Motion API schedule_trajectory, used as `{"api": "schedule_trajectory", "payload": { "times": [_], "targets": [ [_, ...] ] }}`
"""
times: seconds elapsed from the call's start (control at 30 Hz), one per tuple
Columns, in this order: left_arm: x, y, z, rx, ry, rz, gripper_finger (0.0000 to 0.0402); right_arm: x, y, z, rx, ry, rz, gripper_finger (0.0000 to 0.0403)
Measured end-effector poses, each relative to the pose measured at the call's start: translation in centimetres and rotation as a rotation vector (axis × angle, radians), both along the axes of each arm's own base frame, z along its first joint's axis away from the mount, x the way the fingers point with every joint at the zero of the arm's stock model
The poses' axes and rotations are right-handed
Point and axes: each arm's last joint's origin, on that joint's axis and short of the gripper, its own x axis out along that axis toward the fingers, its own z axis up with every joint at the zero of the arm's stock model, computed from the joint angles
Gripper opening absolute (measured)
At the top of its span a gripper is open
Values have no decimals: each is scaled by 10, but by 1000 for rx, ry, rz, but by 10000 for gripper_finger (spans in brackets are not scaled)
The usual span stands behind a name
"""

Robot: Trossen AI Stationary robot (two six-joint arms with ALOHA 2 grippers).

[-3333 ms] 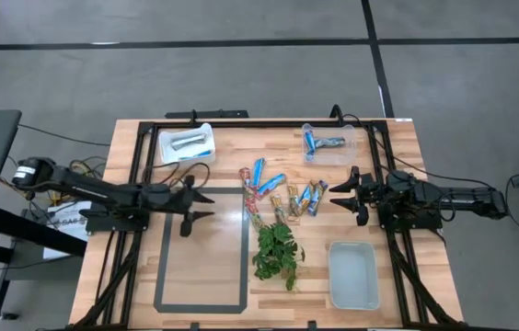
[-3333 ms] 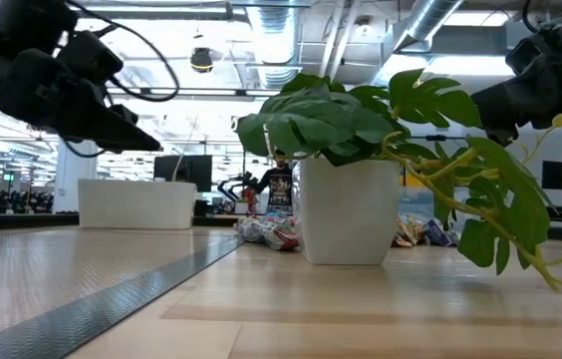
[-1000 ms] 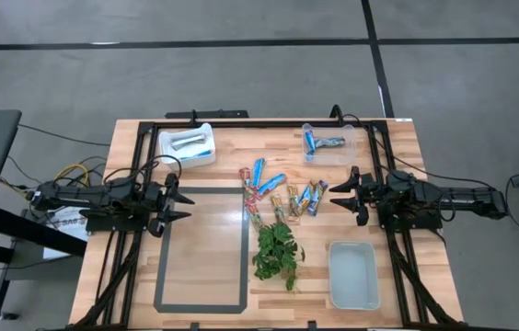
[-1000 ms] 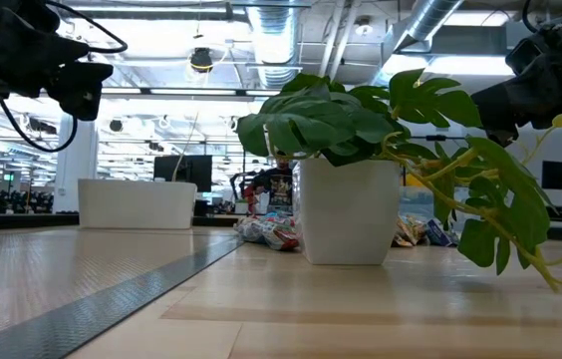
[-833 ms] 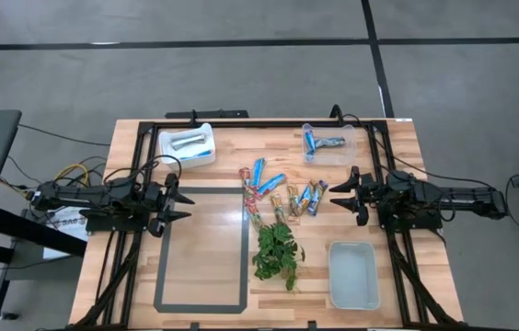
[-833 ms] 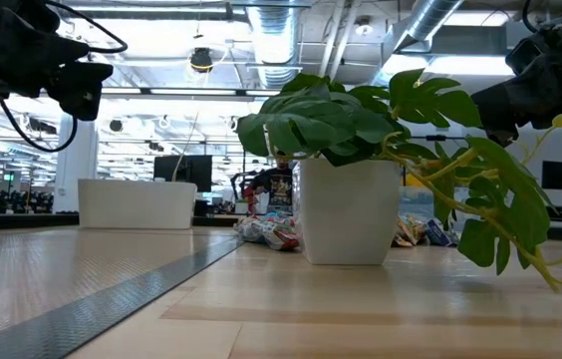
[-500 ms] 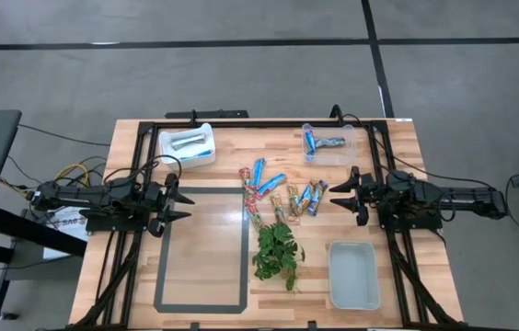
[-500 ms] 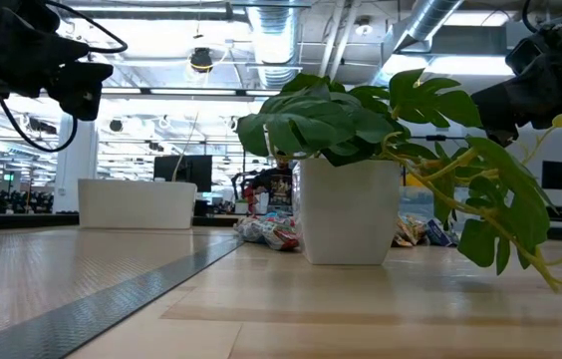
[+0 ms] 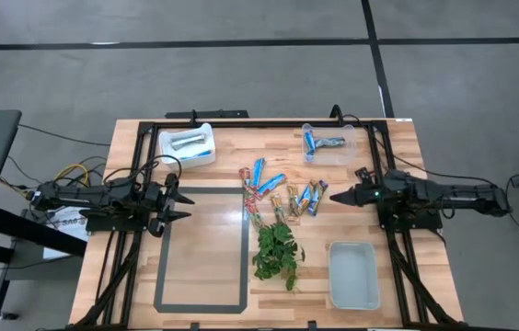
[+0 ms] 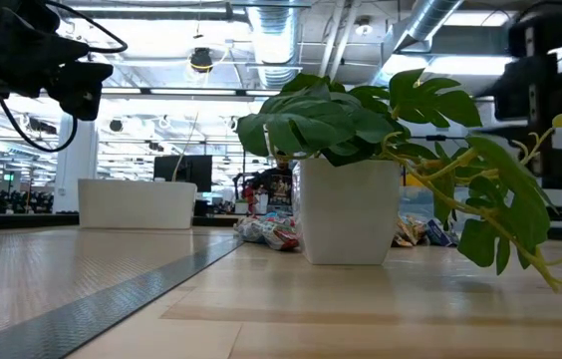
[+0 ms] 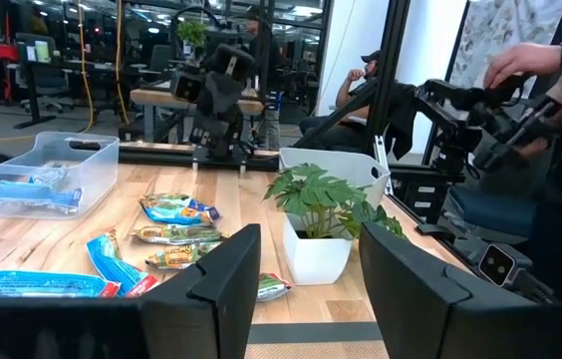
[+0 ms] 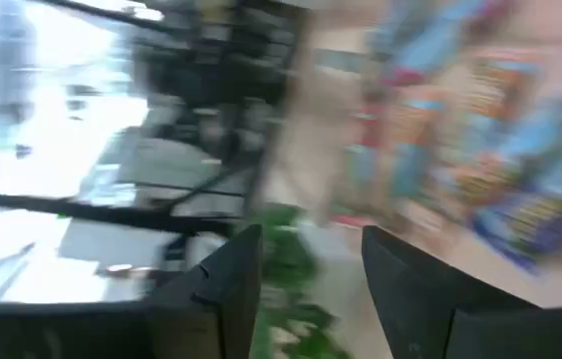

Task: Pick and place Granola Bars by type
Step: Put the blue granola bar into the transparent bin

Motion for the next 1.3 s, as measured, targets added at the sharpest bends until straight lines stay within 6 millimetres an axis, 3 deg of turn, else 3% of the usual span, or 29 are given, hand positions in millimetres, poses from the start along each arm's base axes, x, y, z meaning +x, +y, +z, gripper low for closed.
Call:
{"api": "schedule_trajectory", "payload": {
  "times": [0.2, 0.4, 0.63, 0.87, 1.13, 1.3],
  "targets": [
    [0, 0, 0, 0, 0, 0, 164, 1, -4, 27, -148, 398, -113, 166],
    [0, 0, 0, -1, 1, 9, 164, 36, -5, 50, -333, 638, -113, 166],
    [0, 0, 0, -1, 2, 14, 164, 85, -7, 29, -275, 897, -118, 166],
    [0, 0, 0, 0, 2, 14, 164, 125, -11, 18, -204, 971, -173, 166],
    [0, 0, 0, -1, 3, 14, 164, 140, -14, 0, -69, 1065, -238, 165],
    [0, 0, 0, 0, 3, 14, 164, 139, -14, 3, -38, 1124, -267, 165]
  ]
}}
